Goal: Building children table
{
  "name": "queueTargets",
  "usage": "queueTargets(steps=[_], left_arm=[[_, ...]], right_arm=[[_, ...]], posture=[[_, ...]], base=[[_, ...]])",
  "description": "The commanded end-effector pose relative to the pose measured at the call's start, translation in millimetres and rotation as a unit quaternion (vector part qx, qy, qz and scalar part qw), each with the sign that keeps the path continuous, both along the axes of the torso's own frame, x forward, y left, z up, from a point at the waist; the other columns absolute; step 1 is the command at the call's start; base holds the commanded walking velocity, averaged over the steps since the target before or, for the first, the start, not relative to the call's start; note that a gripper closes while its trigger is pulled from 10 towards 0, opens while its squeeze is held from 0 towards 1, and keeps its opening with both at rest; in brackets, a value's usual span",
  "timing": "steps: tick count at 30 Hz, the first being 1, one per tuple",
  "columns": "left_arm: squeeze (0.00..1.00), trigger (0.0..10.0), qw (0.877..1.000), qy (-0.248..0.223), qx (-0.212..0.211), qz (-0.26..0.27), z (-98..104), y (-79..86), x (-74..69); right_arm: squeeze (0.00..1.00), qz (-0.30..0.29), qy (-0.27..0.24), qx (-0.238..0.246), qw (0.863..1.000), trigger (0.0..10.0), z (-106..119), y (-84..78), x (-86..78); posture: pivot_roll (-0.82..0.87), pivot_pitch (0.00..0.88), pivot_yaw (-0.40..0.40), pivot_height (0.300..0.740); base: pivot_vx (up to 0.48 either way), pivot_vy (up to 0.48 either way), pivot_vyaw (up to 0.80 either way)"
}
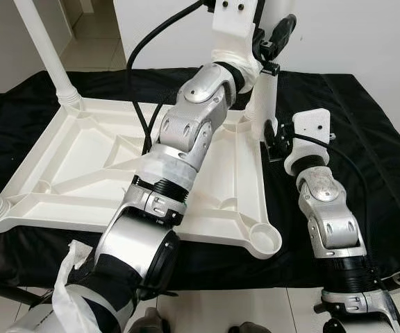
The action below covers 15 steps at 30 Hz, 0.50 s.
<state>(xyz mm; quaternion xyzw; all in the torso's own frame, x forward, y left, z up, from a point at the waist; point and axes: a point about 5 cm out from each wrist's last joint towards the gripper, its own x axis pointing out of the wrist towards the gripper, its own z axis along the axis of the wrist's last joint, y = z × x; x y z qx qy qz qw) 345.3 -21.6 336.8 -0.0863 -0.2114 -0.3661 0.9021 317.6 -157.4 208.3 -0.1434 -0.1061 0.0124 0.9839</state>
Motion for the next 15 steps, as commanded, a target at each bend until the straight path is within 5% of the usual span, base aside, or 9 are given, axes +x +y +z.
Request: queueTargets(steps=[1, 9, 15], left_arm=[[0.00, 10.0, 1.000, -0.018, -0.004, -0.025, 8, -10.5, -10.9], [0.00, 10.0, 0.999, -0.021, -0.008, -0.036, 9, -17.2, -18.6], [0.00, 10.0, 0.999, -0.022, -0.008, -0.038, 11, -17.5, -20.5]], right_arm=[[0.00, 0.008, 0.020, -0.014, 1.000, 10.0, -6, 3.7, 3.8], [0.00, 0.067, 0.050, -0.050, 0.995, 10.0, -14, 16.7, 6.8], [0.00, 0.054, 0.044, -0.067, 0.995, 10.0, -16, 14.7, 6.8]], posture=[[-0.03, 0.000, 0.014, 0.740], [-0.02, 0.000, 0.010, 0.740], [-0.03, 0.000, 0.014, 0.740]], base=[[0.000, 0.000, 0.00], [0.000, 0.000, 0.00], [0.000, 0.000, 0.00]])
